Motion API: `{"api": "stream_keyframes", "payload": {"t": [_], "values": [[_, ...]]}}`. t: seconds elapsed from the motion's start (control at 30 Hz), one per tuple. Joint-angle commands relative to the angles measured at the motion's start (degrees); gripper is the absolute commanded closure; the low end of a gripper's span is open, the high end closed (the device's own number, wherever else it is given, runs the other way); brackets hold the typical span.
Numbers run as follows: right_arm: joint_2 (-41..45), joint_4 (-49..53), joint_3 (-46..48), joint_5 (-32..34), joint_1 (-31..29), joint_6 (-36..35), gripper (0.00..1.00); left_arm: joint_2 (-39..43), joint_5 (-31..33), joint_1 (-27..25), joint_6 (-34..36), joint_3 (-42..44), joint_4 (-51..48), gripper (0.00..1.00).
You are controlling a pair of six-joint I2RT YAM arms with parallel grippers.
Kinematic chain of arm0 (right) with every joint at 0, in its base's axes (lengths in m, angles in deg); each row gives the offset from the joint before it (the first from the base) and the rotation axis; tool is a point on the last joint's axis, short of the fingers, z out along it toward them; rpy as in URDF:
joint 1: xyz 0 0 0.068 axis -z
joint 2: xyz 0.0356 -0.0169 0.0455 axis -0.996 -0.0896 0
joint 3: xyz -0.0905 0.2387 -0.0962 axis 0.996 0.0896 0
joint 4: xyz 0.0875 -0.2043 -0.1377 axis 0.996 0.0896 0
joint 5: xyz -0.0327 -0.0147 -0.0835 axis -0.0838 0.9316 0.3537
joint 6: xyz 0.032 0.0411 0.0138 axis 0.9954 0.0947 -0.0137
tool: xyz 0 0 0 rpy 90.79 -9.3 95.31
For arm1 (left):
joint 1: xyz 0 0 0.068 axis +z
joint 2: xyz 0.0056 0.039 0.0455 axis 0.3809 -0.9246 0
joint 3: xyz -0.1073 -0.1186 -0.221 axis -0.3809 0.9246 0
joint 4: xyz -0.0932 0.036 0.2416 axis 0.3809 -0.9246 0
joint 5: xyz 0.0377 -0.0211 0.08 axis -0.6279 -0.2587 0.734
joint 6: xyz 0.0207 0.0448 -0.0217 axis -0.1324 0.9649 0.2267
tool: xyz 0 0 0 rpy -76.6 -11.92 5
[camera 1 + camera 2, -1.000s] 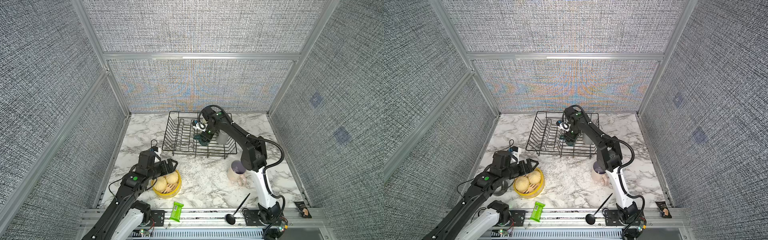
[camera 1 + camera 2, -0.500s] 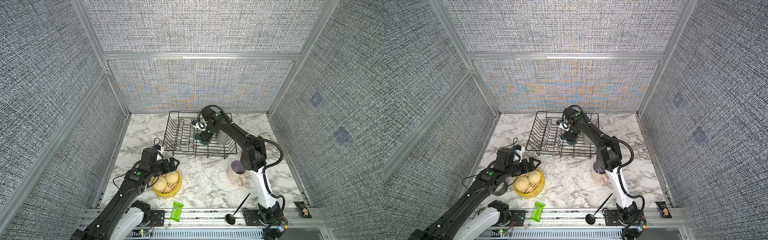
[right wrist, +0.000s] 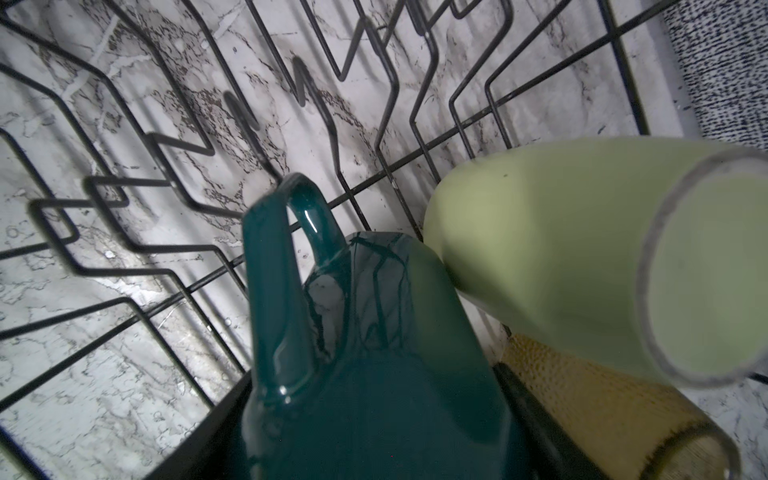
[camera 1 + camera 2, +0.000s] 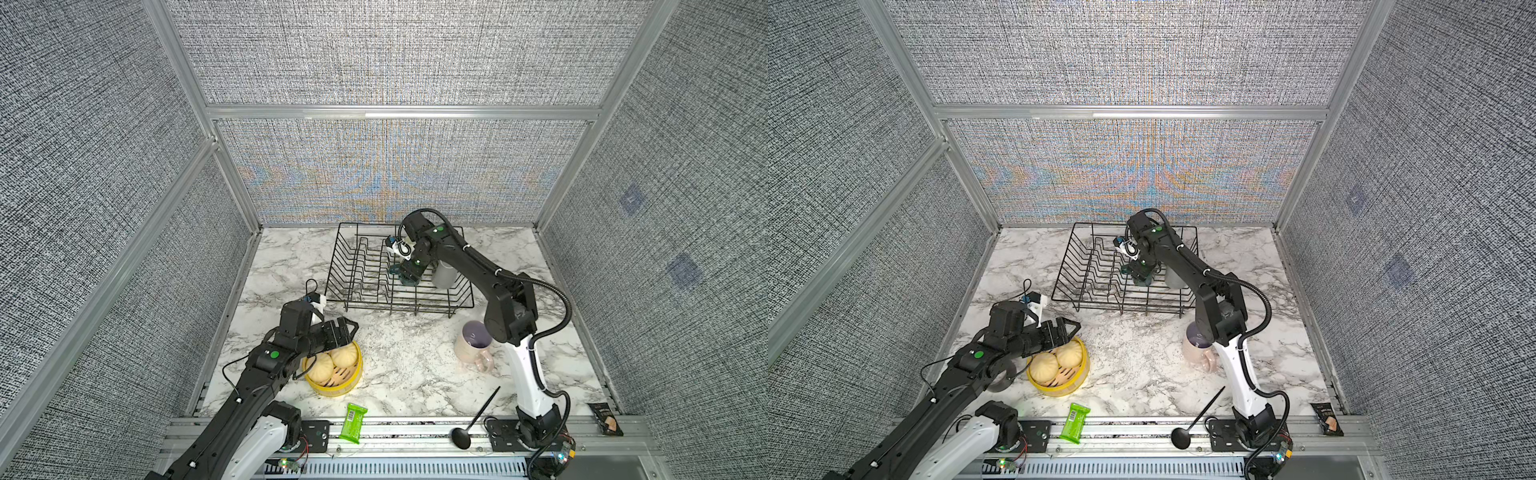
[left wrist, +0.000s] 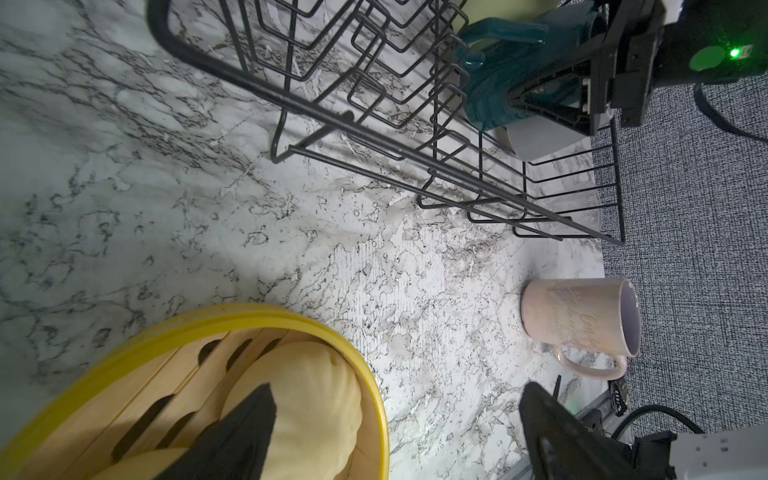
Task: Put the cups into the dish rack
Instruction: 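Lower the dark-green mug upright into the rack beside the light-green mug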
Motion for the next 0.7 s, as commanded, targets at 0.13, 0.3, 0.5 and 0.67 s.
{"api": "stream_keyframes", "payload": {"t": [0.13,0.3,0.5,0.67], "values": [[-0.61,-3.45,-0.32,0.11,-0.02,0.12,0.35,-2.52,-2.01,0.1,0.75,-1.51,0.93,0.08],[0.92,-5.59,1.65,0.93,-0.28,-1.17,0.3,-3.5,-2.71,0.1,0.72,-1.42,1.8,0.08],[3.81,-8.62,4.2,2.35,-0.64,-2.24,0.25,-3.24,-2.72,0.1,0.74,-1.77,2.52,0.08],[6.2,-9.34,5.92,0.69,-0.78,-2.09,0.21,-2.98,-3.21,0.14,0.88,-1.99,2.08,0.08]]}}
